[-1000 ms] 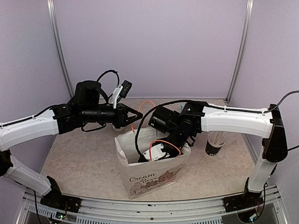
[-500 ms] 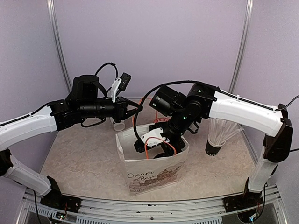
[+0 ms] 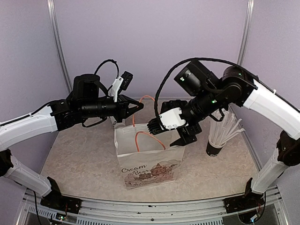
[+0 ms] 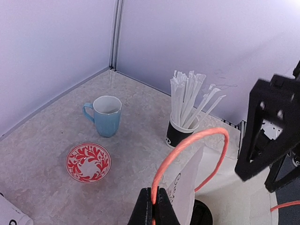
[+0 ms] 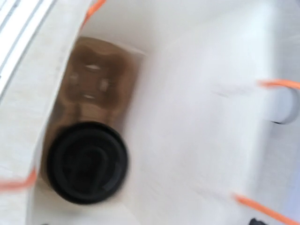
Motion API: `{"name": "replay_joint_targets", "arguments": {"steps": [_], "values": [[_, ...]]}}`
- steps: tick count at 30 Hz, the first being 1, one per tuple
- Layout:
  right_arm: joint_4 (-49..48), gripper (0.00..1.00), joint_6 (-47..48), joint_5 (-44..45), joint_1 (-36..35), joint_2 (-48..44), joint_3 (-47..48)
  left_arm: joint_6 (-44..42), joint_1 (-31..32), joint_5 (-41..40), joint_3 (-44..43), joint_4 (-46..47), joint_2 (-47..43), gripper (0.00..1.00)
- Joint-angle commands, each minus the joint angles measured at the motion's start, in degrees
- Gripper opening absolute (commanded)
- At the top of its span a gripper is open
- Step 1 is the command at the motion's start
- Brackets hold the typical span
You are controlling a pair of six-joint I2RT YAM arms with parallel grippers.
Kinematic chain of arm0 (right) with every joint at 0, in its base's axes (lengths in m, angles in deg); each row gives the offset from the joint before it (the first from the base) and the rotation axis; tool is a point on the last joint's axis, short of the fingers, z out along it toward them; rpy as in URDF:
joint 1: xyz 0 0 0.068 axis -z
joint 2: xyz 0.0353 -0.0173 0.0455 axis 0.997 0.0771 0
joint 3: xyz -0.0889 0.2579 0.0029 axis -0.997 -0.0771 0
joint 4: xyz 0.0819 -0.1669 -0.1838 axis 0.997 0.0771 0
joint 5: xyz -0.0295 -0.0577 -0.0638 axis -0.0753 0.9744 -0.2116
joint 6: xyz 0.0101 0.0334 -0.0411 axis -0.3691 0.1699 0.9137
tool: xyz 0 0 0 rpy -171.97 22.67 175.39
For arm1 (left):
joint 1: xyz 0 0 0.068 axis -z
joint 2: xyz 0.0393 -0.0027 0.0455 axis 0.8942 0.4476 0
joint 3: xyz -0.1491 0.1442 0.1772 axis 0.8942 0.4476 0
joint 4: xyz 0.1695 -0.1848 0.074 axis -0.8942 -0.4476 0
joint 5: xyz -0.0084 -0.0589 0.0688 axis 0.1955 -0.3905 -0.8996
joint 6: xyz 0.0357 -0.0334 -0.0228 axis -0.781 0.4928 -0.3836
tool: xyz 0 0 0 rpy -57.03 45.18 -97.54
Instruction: Pack the takeout coffee
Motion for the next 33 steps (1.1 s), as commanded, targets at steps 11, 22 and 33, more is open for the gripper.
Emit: {"name": "replay_joint_targets", "arguments": {"steps": [11, 22, 33], "values": [[-13.77, 0.94, 2.94, 4.49, 18.31, -8.25, -3.96, 0.28, 15.91, 4.51, 3.36, 0.91, -8.72, 0.03], [-12.98, 0.93, 2.53, 1.48, 20.04, -8.14, -8.08, 1.99, 23.77, 7.42, -1.01, -7.84, -2.38, 0.01], [-10.70, 0.93, 1.49, -1.94, 20.05, -9.19, -9.61, 1.25, 24.62, 6.30, -1.00, -8.27, -1.88, 0.03]]}}
